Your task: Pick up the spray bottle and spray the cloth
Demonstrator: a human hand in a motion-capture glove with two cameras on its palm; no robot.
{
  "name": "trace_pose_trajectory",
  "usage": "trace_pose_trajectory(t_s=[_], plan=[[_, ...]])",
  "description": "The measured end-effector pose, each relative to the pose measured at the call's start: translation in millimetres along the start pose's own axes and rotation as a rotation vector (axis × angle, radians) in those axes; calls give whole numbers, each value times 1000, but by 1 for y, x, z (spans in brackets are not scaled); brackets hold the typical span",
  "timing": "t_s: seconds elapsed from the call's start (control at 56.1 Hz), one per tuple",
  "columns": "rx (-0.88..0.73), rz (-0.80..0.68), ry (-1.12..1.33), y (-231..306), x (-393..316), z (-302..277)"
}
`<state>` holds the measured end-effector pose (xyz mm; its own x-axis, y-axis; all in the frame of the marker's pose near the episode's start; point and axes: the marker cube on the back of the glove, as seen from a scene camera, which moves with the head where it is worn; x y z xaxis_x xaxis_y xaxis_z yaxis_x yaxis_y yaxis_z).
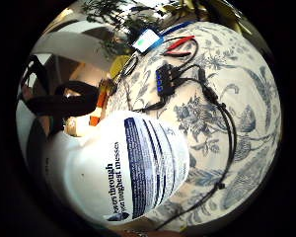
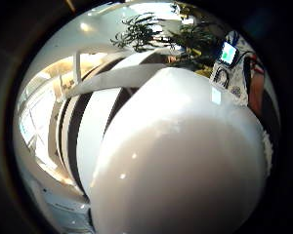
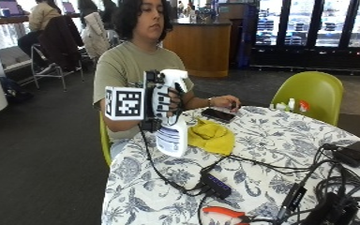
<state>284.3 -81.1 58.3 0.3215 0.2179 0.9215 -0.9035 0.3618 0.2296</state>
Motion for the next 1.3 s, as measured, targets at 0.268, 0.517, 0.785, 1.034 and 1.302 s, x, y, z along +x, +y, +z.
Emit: trace_pose_trajectory(t_s=[0.268,0.517,0.785,1.034,1.302], plan=[[-336,-55,374,32,-98,-23],[-565,-12,904,26,-119,31],[-812,115,1353,31,-39,119],[-946,182,1544,50,24,148],[-790,91,1173,12,-57,150]])
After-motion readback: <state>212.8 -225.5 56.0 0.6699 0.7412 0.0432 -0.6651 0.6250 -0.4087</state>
